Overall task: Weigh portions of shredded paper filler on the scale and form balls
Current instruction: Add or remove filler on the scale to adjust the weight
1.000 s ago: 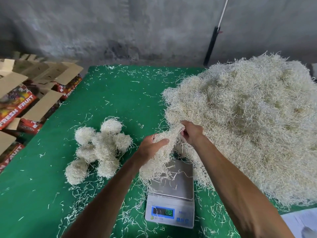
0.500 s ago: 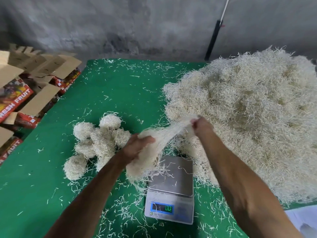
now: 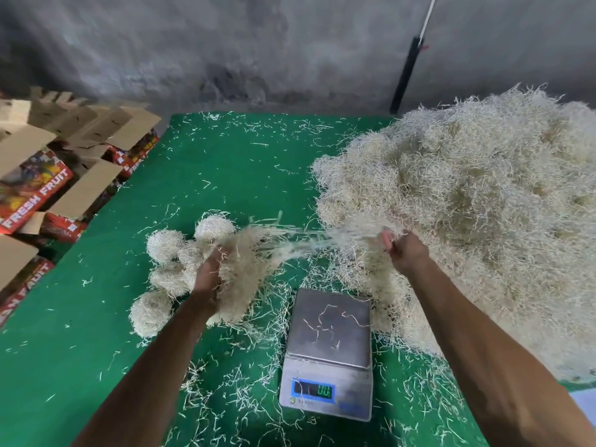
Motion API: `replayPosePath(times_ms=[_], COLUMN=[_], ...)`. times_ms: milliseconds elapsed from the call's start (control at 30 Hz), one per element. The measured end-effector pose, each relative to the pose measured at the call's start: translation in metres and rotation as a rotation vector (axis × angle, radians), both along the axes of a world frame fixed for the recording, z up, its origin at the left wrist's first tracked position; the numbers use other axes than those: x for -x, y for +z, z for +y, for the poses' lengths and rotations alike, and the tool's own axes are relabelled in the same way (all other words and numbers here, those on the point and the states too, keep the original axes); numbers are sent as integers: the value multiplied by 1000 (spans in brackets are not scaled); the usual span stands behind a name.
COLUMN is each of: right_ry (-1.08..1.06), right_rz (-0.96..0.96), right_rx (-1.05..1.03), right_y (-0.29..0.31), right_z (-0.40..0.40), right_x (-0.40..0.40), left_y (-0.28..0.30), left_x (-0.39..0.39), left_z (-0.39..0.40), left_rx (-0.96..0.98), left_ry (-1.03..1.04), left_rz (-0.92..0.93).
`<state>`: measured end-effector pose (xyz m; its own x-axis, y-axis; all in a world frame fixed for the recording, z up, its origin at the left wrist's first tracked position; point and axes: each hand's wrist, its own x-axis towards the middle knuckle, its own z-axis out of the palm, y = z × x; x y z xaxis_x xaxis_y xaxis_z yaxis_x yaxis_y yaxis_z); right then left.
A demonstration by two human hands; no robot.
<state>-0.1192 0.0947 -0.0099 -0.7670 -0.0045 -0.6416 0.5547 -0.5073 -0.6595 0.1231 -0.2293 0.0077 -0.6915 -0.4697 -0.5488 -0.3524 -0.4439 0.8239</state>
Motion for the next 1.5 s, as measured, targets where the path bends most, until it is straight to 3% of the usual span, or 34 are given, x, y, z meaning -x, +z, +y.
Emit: replayPosePath(times_ms=[67,133,167,233,300,367,433,500,600,667,767,867,967,1033,1133,1233,1300,1400,1500], right_ry=[-134,-92,-196,-445,-379,-148,111,259,297,237,453,872,904,898,932,991,947,962,1119], right_rz=[-77,-57,-56,47,112,151,84,16,62,228,441,289,175,235,384,546,654,659,675], right_rx=[-119,-399,-335,77,110,140,-41,-414,-890,-983,-695,-302,-23,34,-204,-504,-504,-530,-644], right_y=[-13,-11,-5,3,7,14,8,-1,-15,-16,-1,22,29,36,42,40,44,47,52], right_z=[13,25,27,31,38,39,38,36,32,26,11,-8,-18,-24,-35,-52,-59,-53,-38], right_x=[16,13,13,14,11,6,-2,-11,-29,-45,-76,-106,-122,-129,-144,-165,-172,-162,-152], left_y=[-4,-12,-13,-12,-9,-1,9,19,38,52,66,63,54,54,50,31,27,32,35], left_x=[-3,-5,-6,-5,-3,0,5,9,16,15,14,-4,-8,10,43,52,48,52,50], left_z=[-9,-13,-11,-6,2,16,36,56,87,107,134,146,146,145,150,150,144,124,107], left_rx=[-82,-140,-176,-187,-197,-219,-219,-181,-114,-32,-24,138,247,116,-41,49,37,-61,90], left_ry=[125,231,260,300,292,279,276,225,153,106,1,-142,-247,-207,-113,-33,-74,-54,88], left_rz=[-87,-129,-138,-177,-163,-138,-125,-144,-161,-187,-224,-260,-351,-195,-80,-28,73,147,52])
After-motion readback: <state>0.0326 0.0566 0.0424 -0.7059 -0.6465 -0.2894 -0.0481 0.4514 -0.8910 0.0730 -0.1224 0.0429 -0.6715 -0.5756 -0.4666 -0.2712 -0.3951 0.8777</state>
